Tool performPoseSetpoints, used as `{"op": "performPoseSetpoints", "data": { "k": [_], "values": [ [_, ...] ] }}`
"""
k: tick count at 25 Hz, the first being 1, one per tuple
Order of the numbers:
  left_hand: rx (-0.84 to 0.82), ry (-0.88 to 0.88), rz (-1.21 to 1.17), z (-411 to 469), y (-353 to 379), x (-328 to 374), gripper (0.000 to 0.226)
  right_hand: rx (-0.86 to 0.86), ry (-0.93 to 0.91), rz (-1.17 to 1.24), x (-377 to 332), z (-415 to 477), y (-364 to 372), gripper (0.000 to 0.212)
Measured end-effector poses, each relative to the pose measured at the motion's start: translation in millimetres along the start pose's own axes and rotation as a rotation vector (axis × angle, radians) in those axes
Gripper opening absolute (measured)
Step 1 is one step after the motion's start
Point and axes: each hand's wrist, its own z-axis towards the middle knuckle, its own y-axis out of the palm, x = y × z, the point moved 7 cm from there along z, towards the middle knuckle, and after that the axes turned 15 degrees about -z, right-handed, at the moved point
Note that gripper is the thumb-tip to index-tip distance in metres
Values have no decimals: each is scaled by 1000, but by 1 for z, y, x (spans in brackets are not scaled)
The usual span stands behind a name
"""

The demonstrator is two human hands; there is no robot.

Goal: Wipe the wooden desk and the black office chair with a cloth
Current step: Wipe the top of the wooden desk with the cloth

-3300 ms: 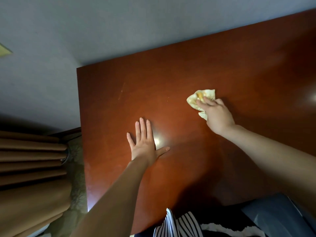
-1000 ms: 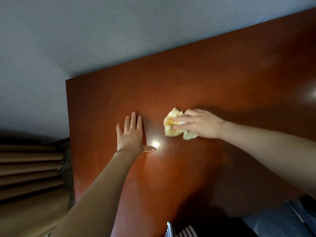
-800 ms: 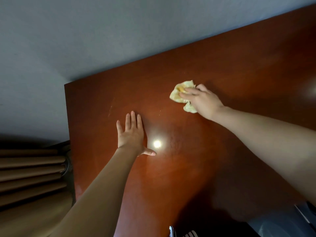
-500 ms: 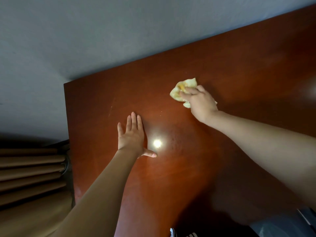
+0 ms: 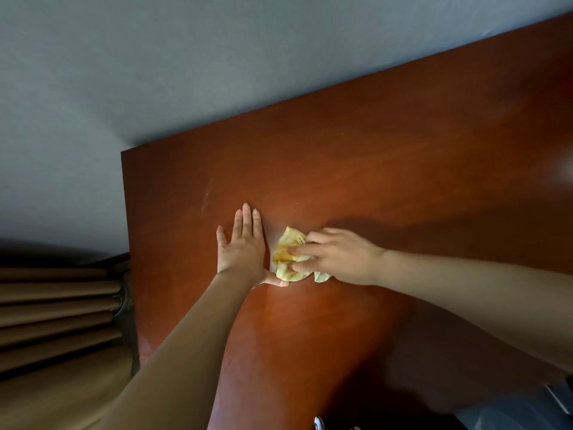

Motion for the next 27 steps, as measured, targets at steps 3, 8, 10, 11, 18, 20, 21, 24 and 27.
{"op": "performPoseSetpoints", "data": {
  "k": [3, 8, 10, 11, 18, 20, 21, 24, 27],
  "values": [
    [-2, 4, -14, 0, -1, 1, 150, -61, 38, -21, 23, 14, 7, 55],
    [1, -6, -19, 1, -3, 3, 151, -173, 348, 93, 88, 41, 14, 58],
    [-3, -9, -14, 1, -3, 4, 151, -213, 476, 67, 118, 45, 16, 63],
    [-5, -12, -12, 1, -3, 3, 151, -249, 564, 53, 136, 44, 17, 65],
    [-1, -9, 5, 1, -3, 4, 152, -325, 879, 114, 170, 31, 23, 64],
    [-1, -10, 6, 1, -3, 4, 152, -266, 773, 147, 151, 27, 24, 71],
    [-4, -12, 5, 1, -4, 4, 152, -245, 703, 174, 140, 23, 24, 74],
    [-13, -22, 8, 0, -5, 5, 151, -190, 504, 229, 104, 11, 18, 78],
    [-16, -31, 11, -3, -8, 5, 150, -162, 285, 224, 54, -16, 18, 75]
  ]
}}
